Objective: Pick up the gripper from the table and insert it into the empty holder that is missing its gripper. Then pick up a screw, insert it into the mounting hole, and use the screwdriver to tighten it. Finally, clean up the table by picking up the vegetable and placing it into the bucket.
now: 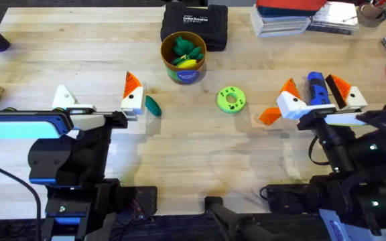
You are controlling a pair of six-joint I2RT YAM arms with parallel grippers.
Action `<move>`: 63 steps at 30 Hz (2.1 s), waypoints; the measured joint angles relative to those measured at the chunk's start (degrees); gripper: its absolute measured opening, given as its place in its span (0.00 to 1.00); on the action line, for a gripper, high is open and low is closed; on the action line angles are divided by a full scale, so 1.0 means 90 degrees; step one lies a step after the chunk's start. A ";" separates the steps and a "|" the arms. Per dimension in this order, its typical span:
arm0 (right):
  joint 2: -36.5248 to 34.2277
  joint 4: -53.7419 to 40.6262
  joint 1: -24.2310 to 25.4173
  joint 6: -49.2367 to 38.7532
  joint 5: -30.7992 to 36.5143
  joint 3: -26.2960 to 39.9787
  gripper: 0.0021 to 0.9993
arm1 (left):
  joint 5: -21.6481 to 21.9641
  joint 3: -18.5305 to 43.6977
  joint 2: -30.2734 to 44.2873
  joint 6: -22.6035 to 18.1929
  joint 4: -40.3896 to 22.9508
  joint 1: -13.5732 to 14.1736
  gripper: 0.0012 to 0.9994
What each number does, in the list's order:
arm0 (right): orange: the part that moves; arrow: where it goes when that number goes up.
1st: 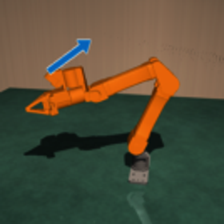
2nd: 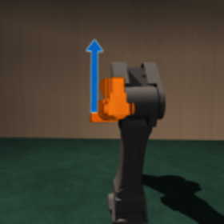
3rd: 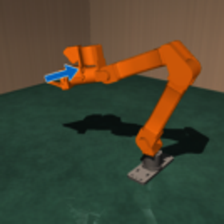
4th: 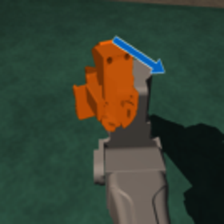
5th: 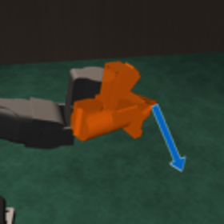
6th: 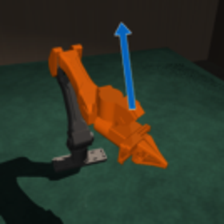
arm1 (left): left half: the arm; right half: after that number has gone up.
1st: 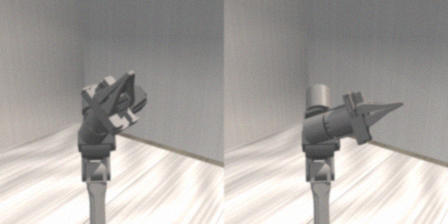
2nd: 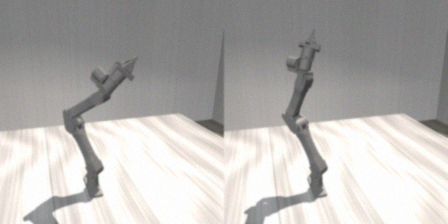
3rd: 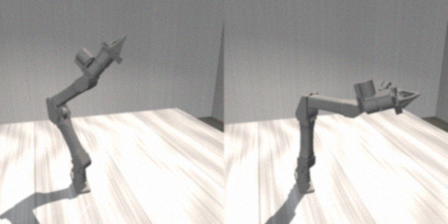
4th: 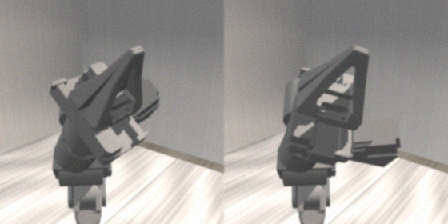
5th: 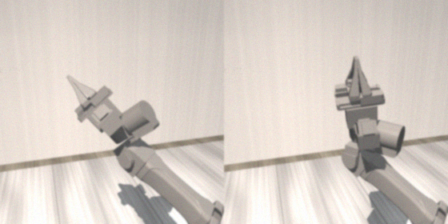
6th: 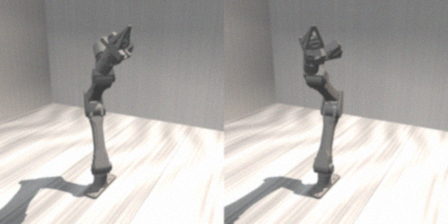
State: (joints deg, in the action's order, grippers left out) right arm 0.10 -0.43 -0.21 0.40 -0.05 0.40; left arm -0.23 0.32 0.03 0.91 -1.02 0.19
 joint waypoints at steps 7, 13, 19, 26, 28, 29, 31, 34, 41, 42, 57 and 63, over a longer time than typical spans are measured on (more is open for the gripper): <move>0.0000 -0.0049 0.0000 0.0002 0.0000 0.0002 0.99 | 0.0001 0.0000 0.0002 0.0001 0.0005 0.0000 0.99; 0.0000 -0.0096 0.0000 0.0002 0.0006 0.0023 0.99 | -0.0045 0.0030 0.0002 0.0191 -0.0103 0.0000 0.99; -0.0355 -0.2131 0.0000 0.0092 -0.0053 0.1228 0.99 | -0.0183 0.1330 0.0474 0.0430 -0.1868 0.0000 0.99; -0.1504 -0.3983 0.0000 0.0098 -0.0100 0.3719 0.99 | -0.0219 0.4421 0.2572 0.0488 -0.4732 0.0000 0.99; -0.1734 -0.4126 0.0000 0.0097 -0.0100 0.4061 0.99 | -0.0241 0.4938 0.3188 0.0503 -0.5100 0.0000 0.99; -0.1807 -0.4127 0.0000 0.0100 -0.0100 0.4136 0.99 | -0.0265 0.5069 0.3414 0.0503 -0.5126 0.0000 0.99; -0.1866 -0.4172 0.0000 0.0098 -0.0100 0.4163 0.99 | -0.0319 0.5220 0.3821 0.0503 -0.5134 0.0000 0.99; -0.1886 -0.4278 0.0000 0.0100 -0.0100 0.4163 0.99 | -0.0355 0.5234 0.4251 0.0505 -0.5178 0.0000 0.99; -0.1885 -0.4396 0.0000 0.0100 -0.0100 0.4163 0.99 | -0.0357 0.5234 0.4585 0.0508 -0.5149 0.0000 0.99; -0.1885 -0.4401 0.0000 0.0100 -0.0100 0.4163 0.99 | -0.0371 0.5234 0.4585 0.0511 -0.5149 0.0000 0.99; -0.1885 -0.4422 0.0000 0.0100 -0.0100 0.4163 0.99 | -0.1405 0.5234 0.4585 0.0572 -0.5118 0.0000 0.98; -0.1885 -0.4425 0.0000 0.0100 -0.0100 0.4163 0.99 | -0.1822 0.5231 0.4625 0.0285 -0.4678 0.0023 0.99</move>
State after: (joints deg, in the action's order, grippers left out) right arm -16.86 -40.25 -0.21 1.30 -0.95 37.87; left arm -16.62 47.40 41.66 3.47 -43.12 0.39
